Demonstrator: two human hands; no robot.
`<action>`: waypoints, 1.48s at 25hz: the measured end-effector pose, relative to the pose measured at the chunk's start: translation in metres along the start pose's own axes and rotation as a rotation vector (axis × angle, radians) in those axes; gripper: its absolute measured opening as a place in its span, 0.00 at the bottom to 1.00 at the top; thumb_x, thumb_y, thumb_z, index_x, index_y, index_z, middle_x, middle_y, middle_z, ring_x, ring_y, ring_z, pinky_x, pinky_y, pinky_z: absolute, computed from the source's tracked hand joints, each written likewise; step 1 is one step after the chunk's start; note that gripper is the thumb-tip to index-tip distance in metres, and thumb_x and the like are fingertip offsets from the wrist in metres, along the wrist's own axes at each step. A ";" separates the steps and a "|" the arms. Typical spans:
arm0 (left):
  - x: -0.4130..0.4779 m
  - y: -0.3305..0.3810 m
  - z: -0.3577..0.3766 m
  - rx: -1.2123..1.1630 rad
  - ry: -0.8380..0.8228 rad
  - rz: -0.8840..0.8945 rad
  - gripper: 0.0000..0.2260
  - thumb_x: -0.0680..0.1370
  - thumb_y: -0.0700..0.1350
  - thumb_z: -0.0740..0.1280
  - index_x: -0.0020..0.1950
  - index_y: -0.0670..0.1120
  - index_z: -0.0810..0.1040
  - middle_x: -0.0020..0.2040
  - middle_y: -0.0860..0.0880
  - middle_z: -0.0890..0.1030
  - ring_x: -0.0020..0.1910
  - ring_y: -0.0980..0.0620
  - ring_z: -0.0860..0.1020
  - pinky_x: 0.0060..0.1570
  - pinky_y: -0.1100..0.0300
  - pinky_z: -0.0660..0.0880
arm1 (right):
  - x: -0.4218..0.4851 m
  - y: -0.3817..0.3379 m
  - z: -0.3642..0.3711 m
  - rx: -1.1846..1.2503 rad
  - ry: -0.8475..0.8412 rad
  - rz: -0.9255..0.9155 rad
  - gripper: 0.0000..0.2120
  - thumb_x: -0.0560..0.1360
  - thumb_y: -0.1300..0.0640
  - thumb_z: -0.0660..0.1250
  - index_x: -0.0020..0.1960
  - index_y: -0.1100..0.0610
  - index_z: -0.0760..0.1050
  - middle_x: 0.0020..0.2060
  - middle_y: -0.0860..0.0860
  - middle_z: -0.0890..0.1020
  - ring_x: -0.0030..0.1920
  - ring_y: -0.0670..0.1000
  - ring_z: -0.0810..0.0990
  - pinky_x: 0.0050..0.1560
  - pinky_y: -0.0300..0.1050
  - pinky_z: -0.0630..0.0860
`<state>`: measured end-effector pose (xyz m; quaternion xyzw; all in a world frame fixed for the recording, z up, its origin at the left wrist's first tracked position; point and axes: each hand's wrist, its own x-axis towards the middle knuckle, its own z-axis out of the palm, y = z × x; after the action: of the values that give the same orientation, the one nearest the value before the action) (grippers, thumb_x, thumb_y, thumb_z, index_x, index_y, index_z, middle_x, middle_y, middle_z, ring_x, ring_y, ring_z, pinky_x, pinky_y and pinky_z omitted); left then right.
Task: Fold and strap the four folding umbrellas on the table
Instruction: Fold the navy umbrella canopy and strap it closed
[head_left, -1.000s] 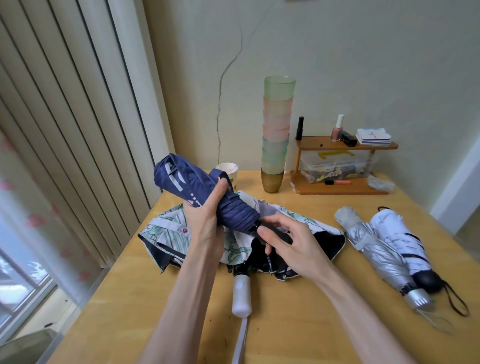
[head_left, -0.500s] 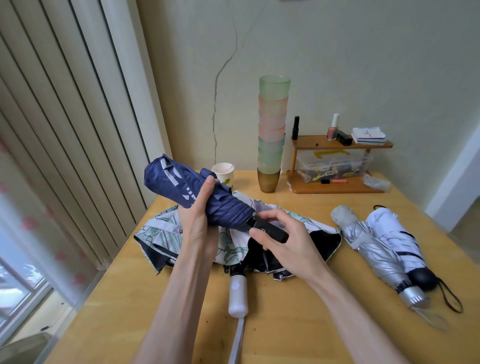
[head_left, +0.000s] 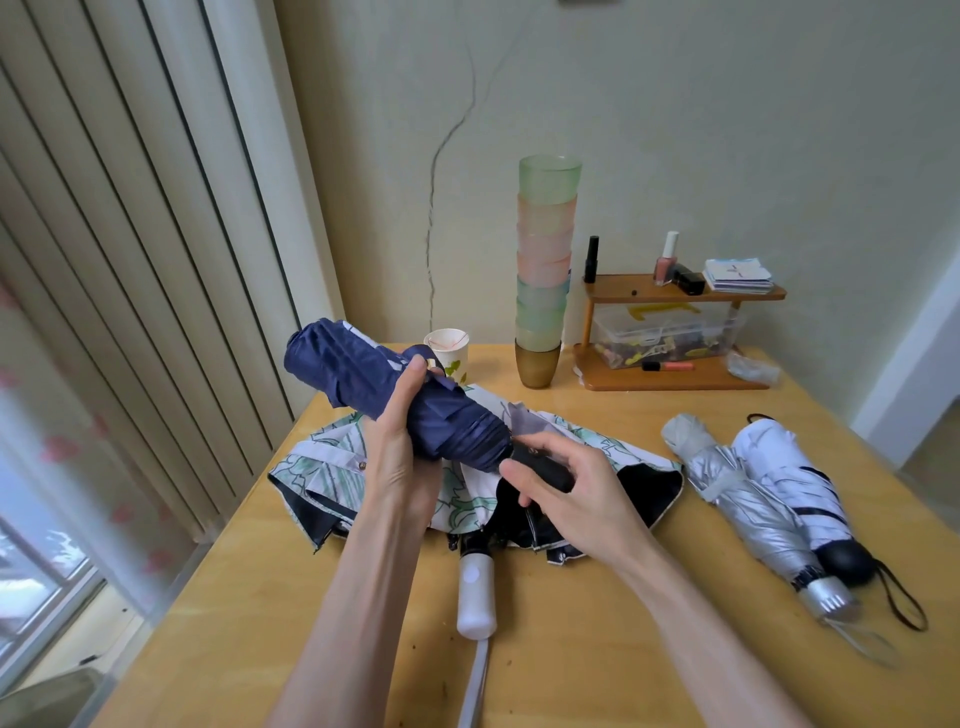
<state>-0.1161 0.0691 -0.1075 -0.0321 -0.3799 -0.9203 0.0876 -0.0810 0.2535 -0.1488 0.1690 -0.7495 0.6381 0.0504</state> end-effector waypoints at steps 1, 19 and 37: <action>-0.001 0.001 0.001 -0.022 -0.038 0.006 0.05 0.78 0.46 0.74 0.49 0.49 0.79 0.43 0.49 0.80 0.42 0.52 0.79 0.51 0.56 0.77 | -0.001 -0.001 -0.001 0.017 -0.023 0.007 0.07 0.81 0.49 0.71 0.54 0.51 0.84 0.35 0.48 0.82 0.36 0.47 0.79 0.42 0.36 0.74; 0.007 0.000 -0.006 -0.016 0.042 0.021 0.15 0.71 0.46 0.79 0.52 0.43 0.78 0.42 0.47 0.82 0.41 0.50 0.81 0.49 0.53 0.81 | 0.001 -0.001 0.000 -0.024 -0.011 0.014 0.10 0.79 0.51 0.75 0.58 0.52 0.82 0.39 0.45 0.84 0.39 0.45 0.82 0.45 0.37 0.78; -0.005 0.001 0.007 0.186 -0.011 0.057 0.11 0.79 0.43 0.73 0.55 0.39 0.76 0.39 0.40 0.79 0.37 0.47 0.80 0.42 0.55 0.80 | -0.001 -0.003 -0.001 -0.004 -0.046 0.032 0.10 0.78 0.53 0.76 0.59 0.52 0.83 0.44 0.49 0.86 0.44 0.47 0.84 0.49 0.41 0.79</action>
<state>-0.1113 0.0740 -0.1020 -0.0398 -0.4632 -0.8780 0.1139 -0.0795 0.2537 -0.1457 0.1715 -0.7544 0.6332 0.0231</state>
